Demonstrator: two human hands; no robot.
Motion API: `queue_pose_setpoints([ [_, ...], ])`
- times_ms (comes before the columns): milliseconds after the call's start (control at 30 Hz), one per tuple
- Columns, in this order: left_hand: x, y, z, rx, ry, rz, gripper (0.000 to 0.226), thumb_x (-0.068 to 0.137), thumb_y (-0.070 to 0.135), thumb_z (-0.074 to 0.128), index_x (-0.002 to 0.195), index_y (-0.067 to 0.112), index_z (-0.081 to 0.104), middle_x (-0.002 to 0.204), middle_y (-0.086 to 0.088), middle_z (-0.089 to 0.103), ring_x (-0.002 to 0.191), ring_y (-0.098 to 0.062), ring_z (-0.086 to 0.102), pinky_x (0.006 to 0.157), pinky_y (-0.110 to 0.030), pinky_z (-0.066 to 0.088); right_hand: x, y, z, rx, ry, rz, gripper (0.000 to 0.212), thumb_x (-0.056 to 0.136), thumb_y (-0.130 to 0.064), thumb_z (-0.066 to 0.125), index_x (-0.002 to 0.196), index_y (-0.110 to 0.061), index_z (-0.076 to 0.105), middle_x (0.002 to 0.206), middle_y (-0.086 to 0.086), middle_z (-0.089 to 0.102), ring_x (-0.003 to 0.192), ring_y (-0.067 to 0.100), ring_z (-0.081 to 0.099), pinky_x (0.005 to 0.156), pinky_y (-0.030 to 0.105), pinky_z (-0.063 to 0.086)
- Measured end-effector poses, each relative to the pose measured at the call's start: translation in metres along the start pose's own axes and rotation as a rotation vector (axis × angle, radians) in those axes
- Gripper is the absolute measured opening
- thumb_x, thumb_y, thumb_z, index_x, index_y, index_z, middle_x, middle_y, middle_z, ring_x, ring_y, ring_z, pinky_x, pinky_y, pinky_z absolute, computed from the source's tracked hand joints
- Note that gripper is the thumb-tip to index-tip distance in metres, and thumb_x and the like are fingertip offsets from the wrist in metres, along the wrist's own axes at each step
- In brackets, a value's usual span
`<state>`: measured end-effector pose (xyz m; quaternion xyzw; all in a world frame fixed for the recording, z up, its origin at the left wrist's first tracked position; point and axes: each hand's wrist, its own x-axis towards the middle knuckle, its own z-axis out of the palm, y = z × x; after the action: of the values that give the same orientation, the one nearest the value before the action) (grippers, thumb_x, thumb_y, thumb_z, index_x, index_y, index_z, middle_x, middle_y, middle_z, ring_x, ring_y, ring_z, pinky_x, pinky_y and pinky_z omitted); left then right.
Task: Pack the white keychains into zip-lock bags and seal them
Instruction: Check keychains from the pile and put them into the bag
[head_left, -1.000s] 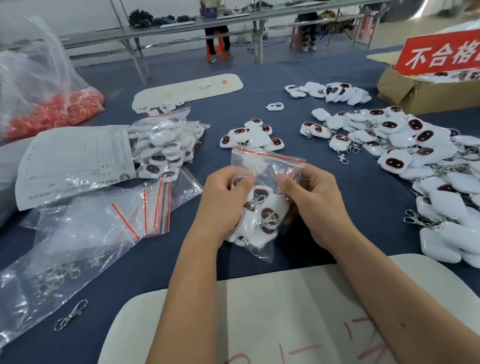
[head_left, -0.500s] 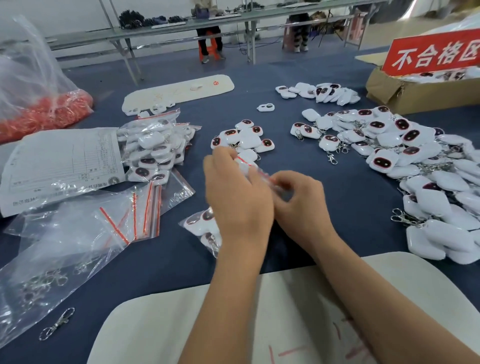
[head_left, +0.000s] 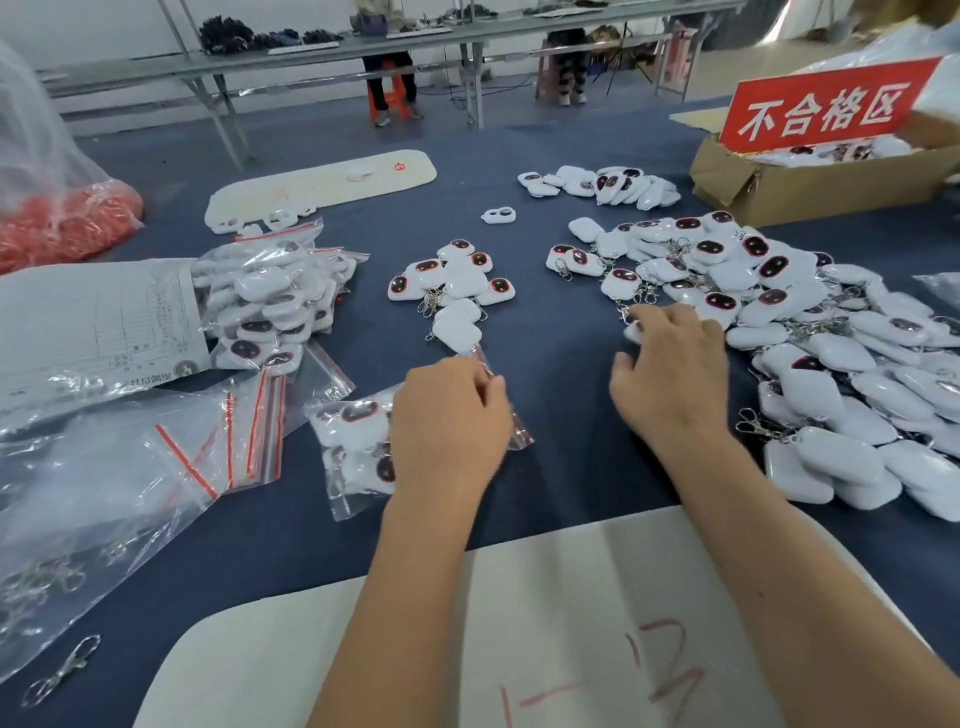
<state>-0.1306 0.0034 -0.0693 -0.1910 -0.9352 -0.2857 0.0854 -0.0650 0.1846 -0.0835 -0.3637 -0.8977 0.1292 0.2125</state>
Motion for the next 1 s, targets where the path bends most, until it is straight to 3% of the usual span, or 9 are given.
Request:
queue_pose_setpoints([
  [133,0.004,-0.013,-0.008,0.017,0.104,-0.135,0.038,0.100,0.037,0.056,0.068,0.016,0.060,0.071,-0.003,0.064,0.073,-0.029,0.060,0.062,-0.034,0.039,-0.013,-0.020,0.009,0.257,0.034,-0.131,0.040,0.095,-0.028,0.072,0.134,-0.020,0.066,0.125,0.009,0.056,0.116,0.031,0.054,0.096,0.036,0.044],
  [233,0.003,-0.015,-0.008,-0.043,0.179,-0.144,0.038,0.098,0.034,0.059,0.064,0.016,0.056,0.065,0.003,0.060,0.063,-0.018,0.055,0.053,-0.032,0.034,-0.011,-0.020,0.013,0.052,-0.033,-0.196,0.044,0.102,-0.039,0.061,0.144,-0.026,0.059,0.148,0.007,0.048,0.132,0.032,0.038,0.105,0.041,0.038],
  [333,0.004,-0.013,-0.005,-0.284,0.200,-0.090,0.033,0.096,0.028,0.064,0.066,0.014,0.062,0.064,0.004,0.064,0.064,-0.016,0.058,0.059,-0.029,0.042,-0.009,-0.019,0.014,0.051,-0.105,-0.241,0.033,0.100,-0.039,0.065,0.128,-0.021,0.067,0.128,0.002,0.059,0.121,0.028,0.048,0.098,0.039,0.039],
  [433,0.004,-0.008,0.000,-0.564,0.096,-0.126,0.026,0.096,0.022,0.066,0.072,0.013,0.066,0.063,0.000,0.067,0.062,-0.019,0.068,0.064,-0.031,0.055,-0.013,-0.022,0.012,0.382,-0.076,-0.210,0.028,0.087,-0.036,0.083,0.099,-0.021,0.062,0.094,-0.007,0.067,0.089,0.020,0.061,0.075,0.034,0.045],
  [533,0.002,-0.002,0.005,-0.832,-0.078,-0.216,0.014,0.099,0.019,0.065,0.088,0.012,0.071,0.070,0.002,0.072,0.058,-0.015,0.070,0.062,-0.036,0.062,-0.022,-0.034,0.011,0.899,-0.205,-0.161,0.029,0.086,-0.026,0.086,0.101,-0.025,0.061,0.078,-0.002,0.071,0.060,0.011,0.062,0.058,0.025,0.052],
  [633,0.003,-0.004,0.004,-0.930,-0.098,-0.242,0.010,0.097,0.016,0.069,0.091,0.016,0.077,0.075,-0.007,0.074,0.062,-0.017,0.068,0.065,-0.040,0.061,-0.033,-0.043,0.015,1.053,-0.376,-0.264,0.037,0.089,-0.003,0.076,0.117,-0.025,0.063,0.086,0.002,0.074,0.059,0.021,0.069,0.054,0.031,0.056],
  [767,0.006,-0.011,0.000,-1.013,-0.109,-0.342,0.010,0.095,0.016,0.072,0.090,0.016,0.080,0.073,-0.004,0.073,0.057,-0.012,0.063,0.058,-0.029,0.057,-0.033,-0.044,0.014,1.167,-0.542,-0.289,0.047,0.095,0.010,0.064,0.136,-0.013,0.060,0.099,0.010,0.076,0.071,0.031,0.076,0.059,0.036,0.061],
  [900,0.009,-0.015,0.002,-1.091,-0.149,-0.399,0.013,0.096,0.021,0.072,0.096,0.011,0.080,0.078,-0.008,0.071,0.067,-0.016,0.059,0.069,-0.038,0.056,-0.035,-0.044,0.012,1.261,-0.591,-0.260,0.047,0.096,0.012,0.062,0.138,-0.008,0.059,0.101,0.014,0.077,0.069,0.029,0.075,0.058,0.033,0.061],
  [1000,0.009,-0.017,0.002,-1.123,-0.136,-0.397,0.015,0.097,0.022,0.072,0.096,0.009,0.079,0.078,-0.007,0.071,0.063,-0.014,0.058,0.058,-0.028,0.053,-0.035,-0.044,0.012,1.244,-0.539,-0.282,0.044,0.094,0.011,0.067,0.132,-0.010,0.065,0.102,0.014,0.077,0.071,0.029,0.075,0.058,0.032,0.060],
])
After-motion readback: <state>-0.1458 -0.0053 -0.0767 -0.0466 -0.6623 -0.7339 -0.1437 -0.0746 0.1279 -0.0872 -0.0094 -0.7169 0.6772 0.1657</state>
